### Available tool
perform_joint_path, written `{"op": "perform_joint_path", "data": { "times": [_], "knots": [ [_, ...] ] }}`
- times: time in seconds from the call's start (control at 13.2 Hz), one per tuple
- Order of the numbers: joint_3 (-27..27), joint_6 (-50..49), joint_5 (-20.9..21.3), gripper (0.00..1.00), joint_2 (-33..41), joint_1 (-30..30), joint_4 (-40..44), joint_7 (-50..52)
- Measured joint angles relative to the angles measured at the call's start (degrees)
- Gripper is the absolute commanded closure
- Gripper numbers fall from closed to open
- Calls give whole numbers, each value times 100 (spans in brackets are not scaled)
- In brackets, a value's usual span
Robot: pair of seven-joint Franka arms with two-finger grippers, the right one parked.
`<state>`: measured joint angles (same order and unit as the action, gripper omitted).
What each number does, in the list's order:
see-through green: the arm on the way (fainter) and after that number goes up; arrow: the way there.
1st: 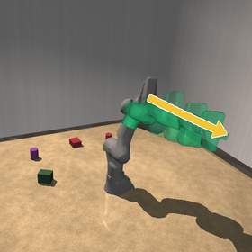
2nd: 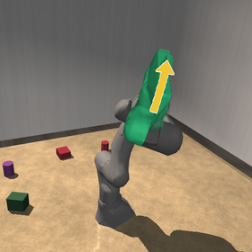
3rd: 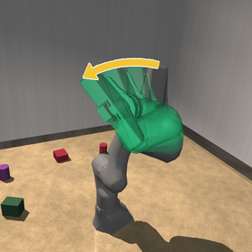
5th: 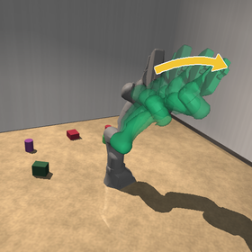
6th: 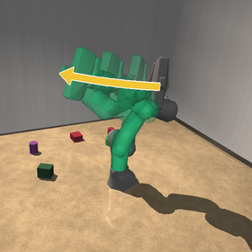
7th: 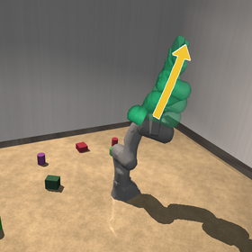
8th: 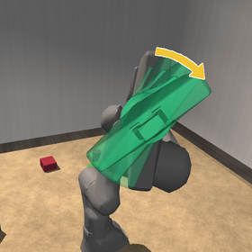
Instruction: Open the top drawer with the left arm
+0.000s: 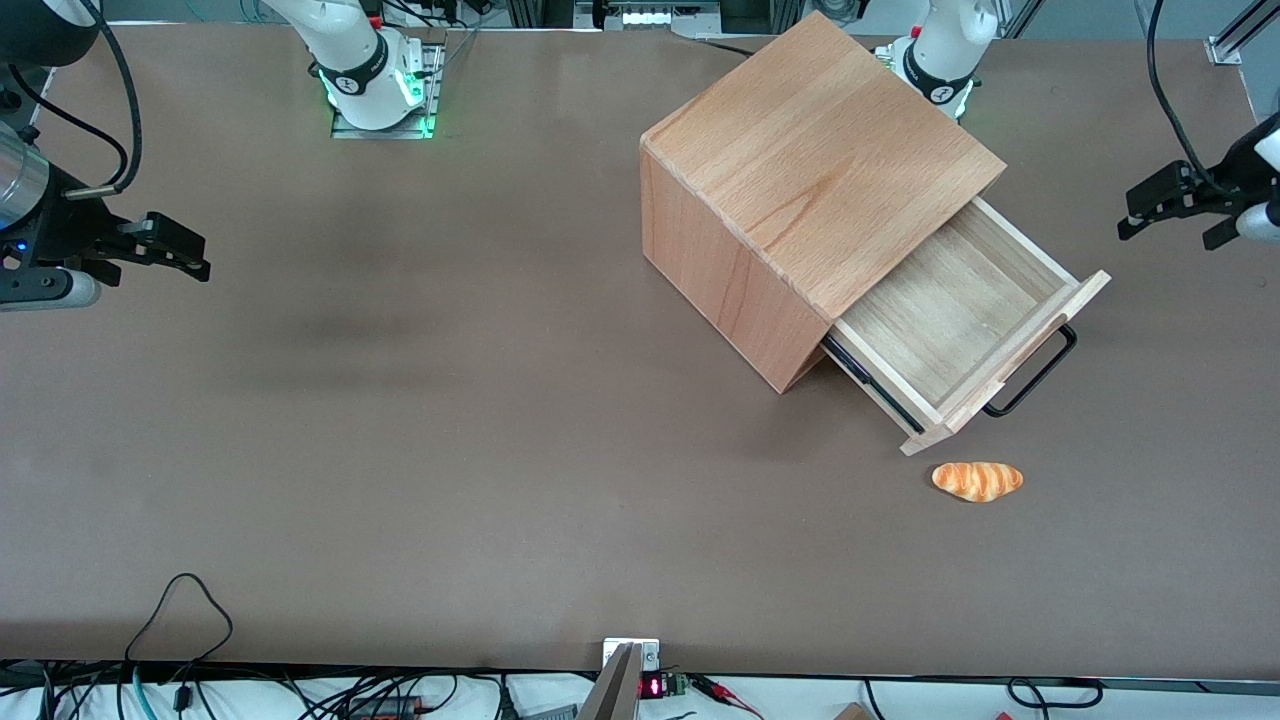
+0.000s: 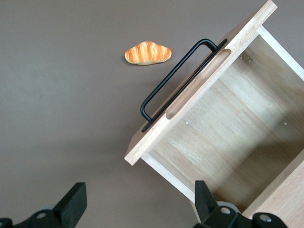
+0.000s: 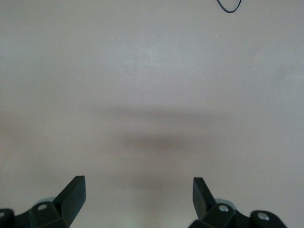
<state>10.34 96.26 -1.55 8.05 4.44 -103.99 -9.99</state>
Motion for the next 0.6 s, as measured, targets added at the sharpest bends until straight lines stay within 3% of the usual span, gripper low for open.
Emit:
{"op": "perform_joint_path", "data": {
  "times": [0.3,0.6],
  "knots": [
    [-2,-68,263,0,-1,23,5,90],
    [-5,-68,272,0,3,32,40,102]
  ]
}}
